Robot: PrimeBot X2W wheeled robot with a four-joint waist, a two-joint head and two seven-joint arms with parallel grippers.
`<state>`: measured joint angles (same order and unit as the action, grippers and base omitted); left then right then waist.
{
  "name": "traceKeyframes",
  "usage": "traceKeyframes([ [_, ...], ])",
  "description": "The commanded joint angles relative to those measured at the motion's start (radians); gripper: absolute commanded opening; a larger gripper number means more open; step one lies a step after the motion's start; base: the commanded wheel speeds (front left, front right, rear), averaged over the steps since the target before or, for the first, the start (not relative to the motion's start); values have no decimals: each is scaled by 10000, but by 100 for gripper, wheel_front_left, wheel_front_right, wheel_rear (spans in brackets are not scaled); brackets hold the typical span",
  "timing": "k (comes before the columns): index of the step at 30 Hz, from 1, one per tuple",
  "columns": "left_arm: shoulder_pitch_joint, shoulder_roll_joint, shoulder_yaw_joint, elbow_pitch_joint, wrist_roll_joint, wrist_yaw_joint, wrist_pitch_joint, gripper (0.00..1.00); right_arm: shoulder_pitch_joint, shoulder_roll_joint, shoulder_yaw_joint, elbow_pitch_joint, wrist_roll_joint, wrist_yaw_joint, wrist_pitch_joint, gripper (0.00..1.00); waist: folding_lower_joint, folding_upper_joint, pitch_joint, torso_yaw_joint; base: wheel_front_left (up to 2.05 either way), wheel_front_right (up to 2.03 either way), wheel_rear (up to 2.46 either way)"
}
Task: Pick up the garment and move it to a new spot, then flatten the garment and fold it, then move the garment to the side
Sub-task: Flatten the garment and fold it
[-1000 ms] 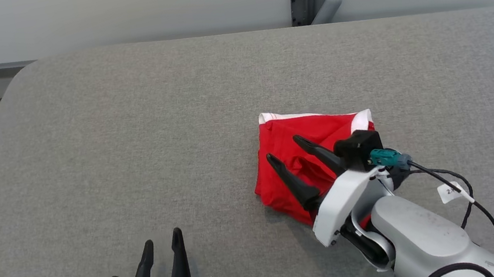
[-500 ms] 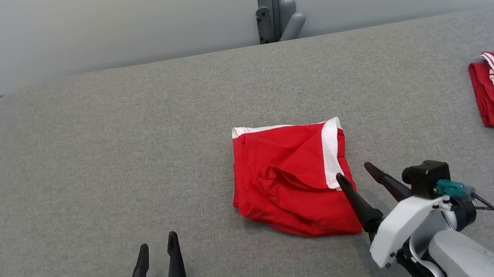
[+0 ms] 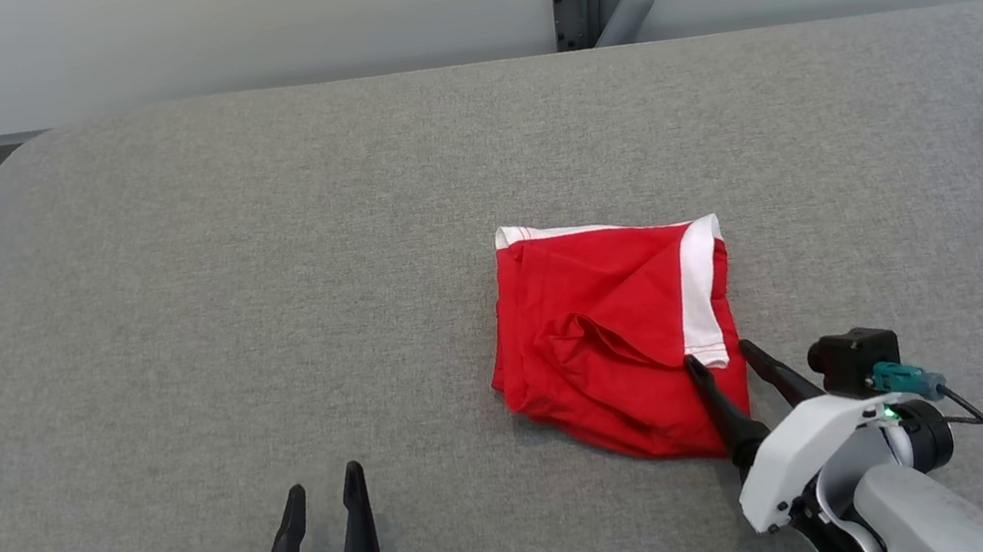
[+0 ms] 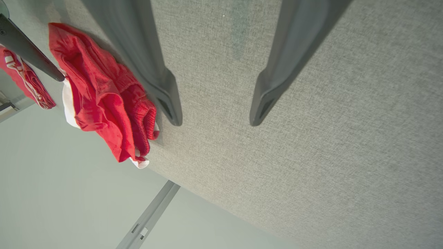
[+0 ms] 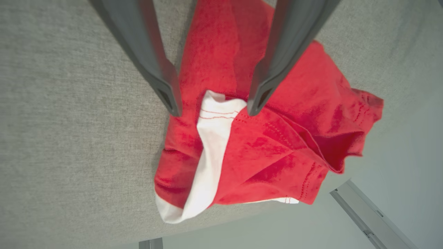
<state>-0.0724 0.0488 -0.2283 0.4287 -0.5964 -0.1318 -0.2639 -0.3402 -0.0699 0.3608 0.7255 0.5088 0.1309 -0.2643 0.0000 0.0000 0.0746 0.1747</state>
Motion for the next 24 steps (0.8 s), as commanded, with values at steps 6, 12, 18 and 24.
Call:
traceKeyframes([
  [6, -124, 38, 38, -28, 24, 25, 6, 100, -188, 45, -78, 250, -65, -6, 4, 68, 0, 0, 188, 116, 0, 0, 0],
  [12, -184, 38, -29, -2, -56, 25, 6, 100, -347, 64, -24, 230, -53, -6, 4, 0, 0, 0, 252, 60, 0, 0, 0],
  [18, -233, 38, -65, -4, -66, 25, 6, 100, -513, 62, 66, -237, -6, -6, 4, 0, 0, 0, 250, 79, 0, 0, 0],
  [24, -245, 38, -217, 52, 19, 25, 4, 100, -859, 74, 324, -653, 294, -6, 3, 0, 0, 0, 182, 249, 0, 0, 0],
])
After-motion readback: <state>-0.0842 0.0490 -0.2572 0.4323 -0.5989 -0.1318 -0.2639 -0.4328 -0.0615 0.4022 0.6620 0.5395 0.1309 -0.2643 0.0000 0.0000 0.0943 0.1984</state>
